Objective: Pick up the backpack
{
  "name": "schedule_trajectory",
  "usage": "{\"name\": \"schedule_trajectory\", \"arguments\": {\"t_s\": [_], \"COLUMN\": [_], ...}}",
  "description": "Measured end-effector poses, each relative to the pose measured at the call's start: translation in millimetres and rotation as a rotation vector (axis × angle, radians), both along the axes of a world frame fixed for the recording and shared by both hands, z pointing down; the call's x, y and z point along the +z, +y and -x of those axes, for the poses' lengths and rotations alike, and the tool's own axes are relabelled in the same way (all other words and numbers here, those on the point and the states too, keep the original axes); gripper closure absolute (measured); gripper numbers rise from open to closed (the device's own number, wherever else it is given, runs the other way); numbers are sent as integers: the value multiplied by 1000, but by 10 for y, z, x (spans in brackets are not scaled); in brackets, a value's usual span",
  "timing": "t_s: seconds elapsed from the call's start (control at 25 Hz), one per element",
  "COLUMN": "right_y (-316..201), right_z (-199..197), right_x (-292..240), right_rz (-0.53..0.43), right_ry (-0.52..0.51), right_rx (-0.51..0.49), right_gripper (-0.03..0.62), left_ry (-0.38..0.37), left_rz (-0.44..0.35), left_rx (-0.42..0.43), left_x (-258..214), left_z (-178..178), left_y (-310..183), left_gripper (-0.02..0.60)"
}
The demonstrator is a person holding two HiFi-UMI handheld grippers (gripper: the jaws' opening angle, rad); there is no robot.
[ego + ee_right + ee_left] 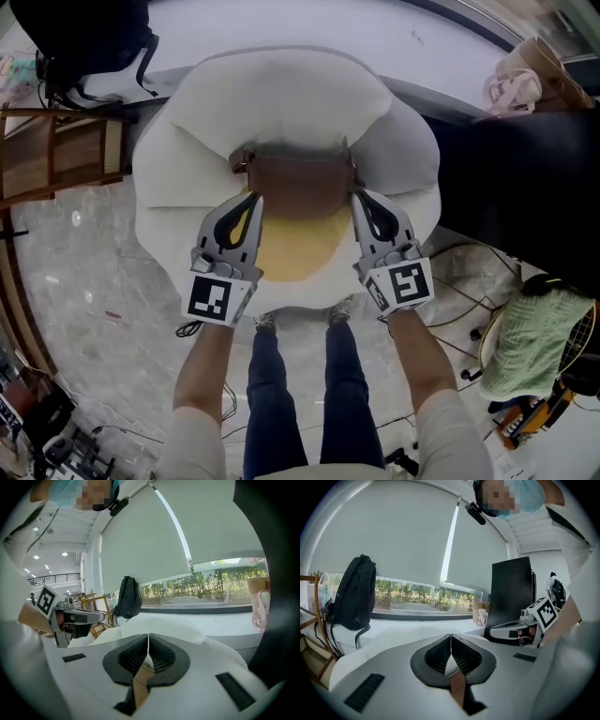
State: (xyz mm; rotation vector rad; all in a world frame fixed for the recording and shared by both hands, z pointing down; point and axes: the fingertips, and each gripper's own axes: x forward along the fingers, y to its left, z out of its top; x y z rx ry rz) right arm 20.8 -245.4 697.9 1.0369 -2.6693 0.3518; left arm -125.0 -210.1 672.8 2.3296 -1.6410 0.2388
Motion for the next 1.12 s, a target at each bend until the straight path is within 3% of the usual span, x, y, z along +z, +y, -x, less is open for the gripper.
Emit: {"name": "schedule_trajectory", "arguments": {"t_s": [1.12], "right_y": [-203], "right_z": [106], "right_x": [786], "right_rz": [59], "right_ry": [72], "right_rx": [-22], "right_gripper": [563], "left_ry": [14], "left_rz": [132], "left_rx": [-1], "left_x": [962], "left_z": [72], "left_y": [-161], "left_gripper": [551]}}
